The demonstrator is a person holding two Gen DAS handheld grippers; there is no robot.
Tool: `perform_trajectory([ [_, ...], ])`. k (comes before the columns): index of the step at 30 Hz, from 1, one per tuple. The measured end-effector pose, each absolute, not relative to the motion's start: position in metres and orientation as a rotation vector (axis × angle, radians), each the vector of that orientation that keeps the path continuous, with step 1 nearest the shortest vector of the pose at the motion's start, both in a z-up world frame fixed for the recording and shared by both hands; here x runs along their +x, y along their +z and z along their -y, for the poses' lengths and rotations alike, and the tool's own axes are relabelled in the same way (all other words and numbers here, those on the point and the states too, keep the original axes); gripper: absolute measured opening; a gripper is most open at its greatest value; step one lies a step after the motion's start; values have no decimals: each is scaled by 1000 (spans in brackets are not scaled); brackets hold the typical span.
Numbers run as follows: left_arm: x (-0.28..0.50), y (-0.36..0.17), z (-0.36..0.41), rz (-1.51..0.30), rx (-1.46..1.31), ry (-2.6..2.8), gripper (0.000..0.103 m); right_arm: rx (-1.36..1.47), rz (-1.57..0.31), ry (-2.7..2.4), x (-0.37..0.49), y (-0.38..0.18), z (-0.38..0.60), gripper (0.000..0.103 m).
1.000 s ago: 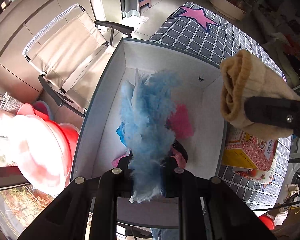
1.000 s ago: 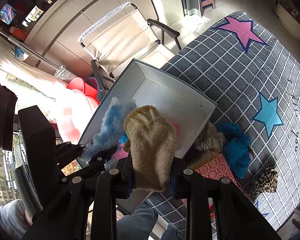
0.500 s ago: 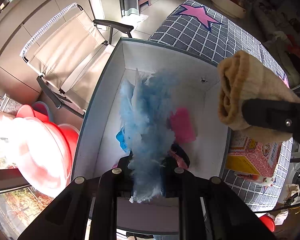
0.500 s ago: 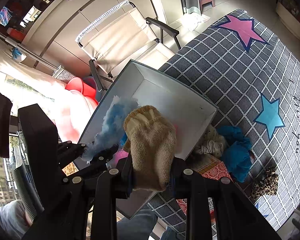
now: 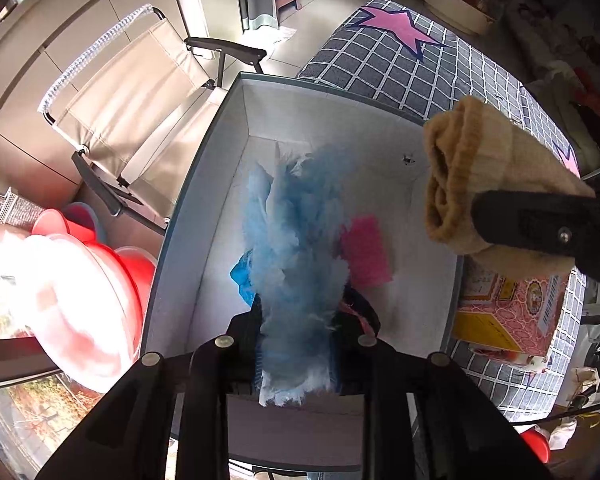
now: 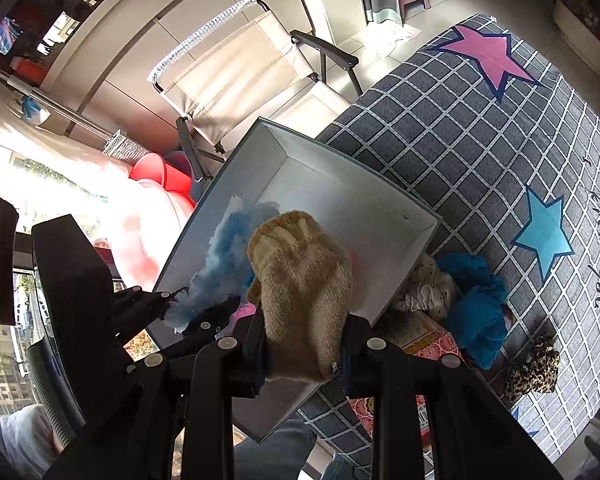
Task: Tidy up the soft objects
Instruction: 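Open both tools to drop fluffy toy and glove into the box, then move both tools from the box back to the remaining pile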
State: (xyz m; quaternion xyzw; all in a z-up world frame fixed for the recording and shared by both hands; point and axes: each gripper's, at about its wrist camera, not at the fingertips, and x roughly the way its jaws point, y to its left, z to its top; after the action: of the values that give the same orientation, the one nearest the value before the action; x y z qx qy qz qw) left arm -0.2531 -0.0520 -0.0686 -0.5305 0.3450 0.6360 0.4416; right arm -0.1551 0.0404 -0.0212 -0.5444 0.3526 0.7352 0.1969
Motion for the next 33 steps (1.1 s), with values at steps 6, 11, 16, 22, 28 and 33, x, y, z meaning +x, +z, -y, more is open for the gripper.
perform_trajectory([
  [6,-251,-69,50,-886,-1309,1597,80,-1513,-1002,2059,-153,-23,-43,42],
  [11,-250,-72,50,-891,-1321,1606,97,-1500,-994,2040,-148,-23,-46,79],
  [16,-252,-75,49,-854,-1339,1608,103,-1453,-967,2012,-138,-16,-50,99],
  [22,-248,-72,45,-840,-1351,1602,103,-1436,-973,2002,-133,-13,-52,99],
  [28,-246,-68,46,-837,-1356,1584,103,-1428,-984,1999,-128,-11,-51,99],
  [33,-243,-64,45,-816,-1361,1571,103,-1395,-998,1982,-112,-9,-56,99],
])
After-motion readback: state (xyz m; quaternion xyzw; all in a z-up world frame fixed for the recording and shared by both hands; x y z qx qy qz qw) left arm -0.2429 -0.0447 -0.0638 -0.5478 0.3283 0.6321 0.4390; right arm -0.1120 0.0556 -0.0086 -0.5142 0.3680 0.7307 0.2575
